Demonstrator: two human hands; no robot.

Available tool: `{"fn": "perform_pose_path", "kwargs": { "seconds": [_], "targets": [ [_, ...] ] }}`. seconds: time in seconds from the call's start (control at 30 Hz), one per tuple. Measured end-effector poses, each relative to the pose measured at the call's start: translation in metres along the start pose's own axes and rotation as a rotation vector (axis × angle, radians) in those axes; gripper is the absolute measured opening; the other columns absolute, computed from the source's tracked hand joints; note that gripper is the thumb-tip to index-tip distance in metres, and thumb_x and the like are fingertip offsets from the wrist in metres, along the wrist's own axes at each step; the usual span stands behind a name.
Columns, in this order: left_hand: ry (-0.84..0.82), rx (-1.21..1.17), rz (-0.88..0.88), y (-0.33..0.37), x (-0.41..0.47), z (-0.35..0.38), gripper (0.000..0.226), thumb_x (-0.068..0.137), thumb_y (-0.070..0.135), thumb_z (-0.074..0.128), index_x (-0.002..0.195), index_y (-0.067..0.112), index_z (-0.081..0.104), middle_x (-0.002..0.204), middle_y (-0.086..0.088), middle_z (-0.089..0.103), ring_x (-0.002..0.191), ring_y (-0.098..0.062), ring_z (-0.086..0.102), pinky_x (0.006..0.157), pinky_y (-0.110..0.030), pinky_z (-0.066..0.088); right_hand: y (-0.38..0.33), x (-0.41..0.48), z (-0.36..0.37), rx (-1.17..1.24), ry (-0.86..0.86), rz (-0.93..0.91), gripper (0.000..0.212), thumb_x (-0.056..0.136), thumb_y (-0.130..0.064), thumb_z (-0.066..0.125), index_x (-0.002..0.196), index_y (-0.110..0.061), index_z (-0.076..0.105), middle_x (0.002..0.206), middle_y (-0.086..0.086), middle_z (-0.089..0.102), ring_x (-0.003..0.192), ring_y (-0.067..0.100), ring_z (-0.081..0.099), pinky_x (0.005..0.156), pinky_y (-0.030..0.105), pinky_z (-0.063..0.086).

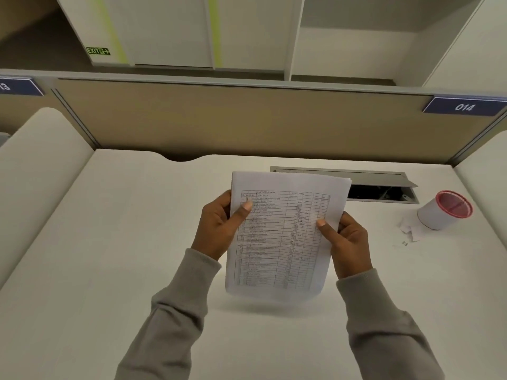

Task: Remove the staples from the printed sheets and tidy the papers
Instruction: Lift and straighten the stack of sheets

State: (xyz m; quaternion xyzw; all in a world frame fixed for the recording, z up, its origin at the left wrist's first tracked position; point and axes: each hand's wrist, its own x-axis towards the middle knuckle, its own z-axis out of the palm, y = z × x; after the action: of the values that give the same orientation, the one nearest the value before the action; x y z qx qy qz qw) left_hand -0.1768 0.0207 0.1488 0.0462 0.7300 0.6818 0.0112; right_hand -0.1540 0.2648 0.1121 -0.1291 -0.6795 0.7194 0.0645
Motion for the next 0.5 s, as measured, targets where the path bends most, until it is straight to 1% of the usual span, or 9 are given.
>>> {"fn": "perform_pose_path", "kwargs": {
  "seconds": [0.1,0.17,0.23,0.27,0.3,0.37,0.4,0.43,0.5],
  "targets": [
    [0.029,0.012,0.017,-0.002,-0.001,0.003,0.018,0.099,0.016,0.057,0.112,0.024,0.067,0.104,0.012,0.075,0.097,-0.015,0.072,0.080,-0.031,0.061,0.001,0.000,-0.001,0.050,-0.037,0.021,0.026,0.090,-0.009,0.065,0.116,-0.009,0.067,0.111,0.006,0.074,0.100,0.029,0.070,0.085,0.046,0.058],
    [0.050,0.016,0.022,-0.001,0.001,0.000,0.017,0.099,0.016,0.057,0.110,0.025,0.068,0.102,0.012,0.075,0.096,-0.015,0.072,0.077,-0.026,0.060,0.000,0.005,-0.004,0.104,-0.056,0.060,0.026,0.090,-0.024,0.064,0.111,-0.008,0.068,0.107,0.007,0.074,0.097,0.027,0.070,0.081,0.042,0.058],
    [0.054,0.058,0.033,0.001,0.004,-0.006,0.016,0.099,0.018,0.057,0.109,0.025,0.067,0.101,0.013,0.074,0.095,-0.015,0.071,0.076,-0.025,0.060,0.005,0.018,-0.014,0.095,0.024,0.095,0.034,0.091,-0.040,0.060,0.099,-0.009,0.070,0.096,0.009,0.074,0.086,0.024,0.070,0.074,0.036,0.057],
    [0.057,0.083,0.041,0.003,0.004,-0.010,0.015,0.098,0.020,0.057,0.108,0.026,0.067,0.100,0.015,0.074,0.094,-0.013,0.071,0.075,-0.024,0.060,0.012,0.027,-0.020,0.034,0.097,0.110,0.036,0.092,-0.045,0.060,0.094,-0.011,0.070,0.093,0.008,0.074,0.082,0.023,0.069,0.072,0.035,0.056],
    [0.061,0.102,0.047,0.005,0.005,-0.015,0.015,0.098,0.020,0.057,0.107,0.027,0.067,0.098,0.018,0.074,0.093,-0.010,0.071,0.074,-0.021,0.059,0.023,0.037,-0.026,-0.081,0.176,0.127,0.037,0.090,-0.049,0.062,0.091,-0.013,0.070,0.091,0.006,0.073,0.082,0.025,0.069,0.072,0.035,0.055],
    [0.070,0.133,0.057,0.007,0.007,-0.022,0.015,0.098,0.021,0.057,0.105,0.030,0.066,0.095,0.024,0.072,0.091,-0.005,0.070,0.070,-0.015,0.056,0.048,0.056,-0.041,-0.407,0.313,0.177,0.039,0.083,-0.053,0.070,0.093,-0.016,0.066,0.094,0.003,0.071,0.093,0.027,0.068,0.081,0.033,0.050],
    [0.073,0.146,0.059,0.007,0.008,-0.025,0.014,0.097,0.022,0.057,0.105,0.029,0.066,0.094,0.026,0.072,0.090,-0.004,0.070,0.069,-0.014,0.055,0.060,0.064,-0.046,-0.542,0.347,0.221,0.045,0.079,-0.054,0.073,0.099,-0.015,0.064,0.099,0.005,0.069,0.100,0.027,0.065,0.085,0.032,0.047],
    [0.073,0.156,0.061,0.006,0.008,-0.027,0.013,0.096,0.024,0.057,0.106,0.028,0.066,0.094,0.025,0.072,0.090,-0.004,0.070,0.068,-0.013,0.055,0.070,0.071,-0.049,-0.632,0.356,0.264,0.055,0.076,-0.055,0.075,0.108,-0.013,0.061,0.107,0.008,0.066,0.107,0.028,0.062,0.090,0.033,0.045],
    [0.065,0.162,0.064,0.005,0.008,-0.030,0.015,0.096,0.024,0.058,0.107,0.027,0.067,0.097,0.021,0.073,0.092,-0.006,0.070,0.070,-0.015,0.056,0.083,0.082,-0.050,-0.746,0.342,0.321,0.072,0.074,-0.054,0.078,0.122,-0.006,0.053,0.122,0.013,0.056,0.117,0.031,0.055,0.097,0.037,0.041]
  ]
}}
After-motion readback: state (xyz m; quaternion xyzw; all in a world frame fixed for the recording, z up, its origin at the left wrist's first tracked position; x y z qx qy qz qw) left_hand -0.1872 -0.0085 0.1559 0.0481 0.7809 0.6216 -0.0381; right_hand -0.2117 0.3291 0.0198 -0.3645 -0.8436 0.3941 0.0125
